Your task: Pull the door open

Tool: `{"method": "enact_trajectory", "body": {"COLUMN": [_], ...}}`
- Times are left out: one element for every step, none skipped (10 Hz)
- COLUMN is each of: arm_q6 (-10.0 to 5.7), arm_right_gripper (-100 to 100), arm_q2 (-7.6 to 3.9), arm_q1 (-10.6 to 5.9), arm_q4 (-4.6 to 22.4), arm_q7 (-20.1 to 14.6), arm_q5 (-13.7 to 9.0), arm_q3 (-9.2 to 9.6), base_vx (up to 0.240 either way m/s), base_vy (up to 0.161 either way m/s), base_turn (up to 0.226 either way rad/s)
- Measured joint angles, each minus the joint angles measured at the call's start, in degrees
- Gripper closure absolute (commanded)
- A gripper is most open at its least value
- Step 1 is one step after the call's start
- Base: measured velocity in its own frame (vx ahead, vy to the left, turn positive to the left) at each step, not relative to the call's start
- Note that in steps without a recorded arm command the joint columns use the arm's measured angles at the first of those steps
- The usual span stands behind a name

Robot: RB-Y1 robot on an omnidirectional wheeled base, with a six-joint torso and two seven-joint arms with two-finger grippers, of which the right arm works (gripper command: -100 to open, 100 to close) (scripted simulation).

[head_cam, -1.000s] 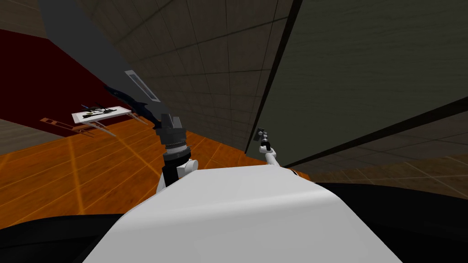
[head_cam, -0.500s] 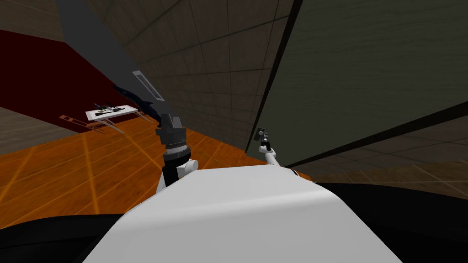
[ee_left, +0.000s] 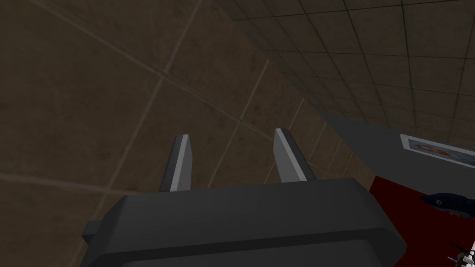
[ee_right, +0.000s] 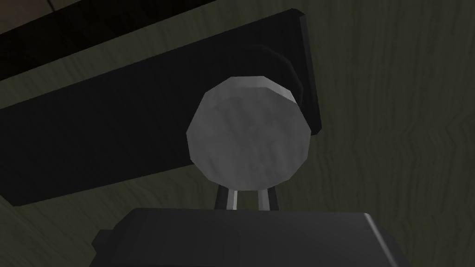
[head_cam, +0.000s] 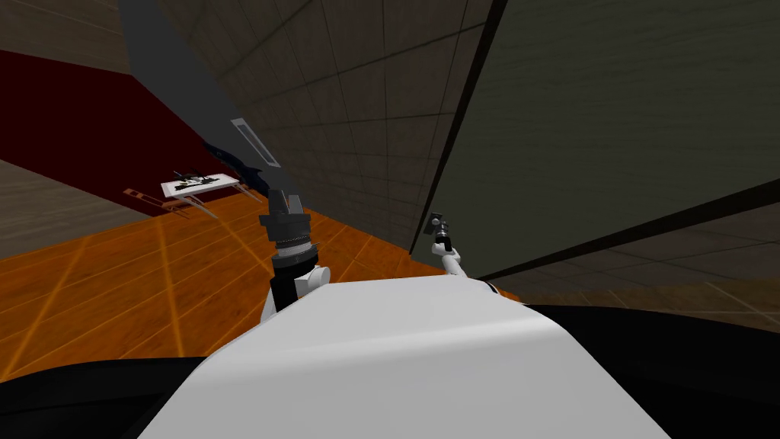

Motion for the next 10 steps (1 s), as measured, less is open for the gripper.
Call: {"method": "enact_trajectory", "body": {"arm_q6": [-0.5, -0.69, -0.83, -0.52, -0.87, -1.42, -1.57, -1.58, -1.64, -1.73], "arm_right_gripper": [-100, -100, -100, -100, -100, -100, -100, -100, -100, -100], "arm_q2": [-0.23, -0.16, 0.03, 0.41, 0.68, 0.97, 1.7, 2.43, 3.1, 3.72], "arm_q1": [-0.37, -0.36, -0.35, 0.1, -0.72, -1.41, -1.78, -1.85, -1.96, -2.17], "arm_q4": [1.3, 1.6, 1.7, 0.7, 1.3, 2.0, 1.8, 1.4, 1.0, 0.8], "arm_q7": [-1.5, -2.8, -4.0, -5.2, -6.5, -8.3, -9.9, -11.5, -13.2, -14.8], "arm_q5": [-1.0, -2.0, -2.9, -3.8, -4.7, -5.8, -6.9, -8.1, -9.4, -10.8], "arm_q3": [0.32, 0.07, -0.21, -0.41, -0.61, -0.3, -0.35, -0.47, -0.63, -0.81], "base_vx": [-0.072, -0.092, -0.104, -0.105, -0.106, -0.095, -0.098, -0.089, -0.085, -0.063], "base_vy": [-0.029, -0.01, 0.004, -0.013, -0.006, 0.004, 0.004, -0.007, -0.025, -0.021], "base_turn": [0.029, 0.036, 0.046, 0.052, 0.146, 0.104, 0.06, 0.067, 0.074, 0.035]}}
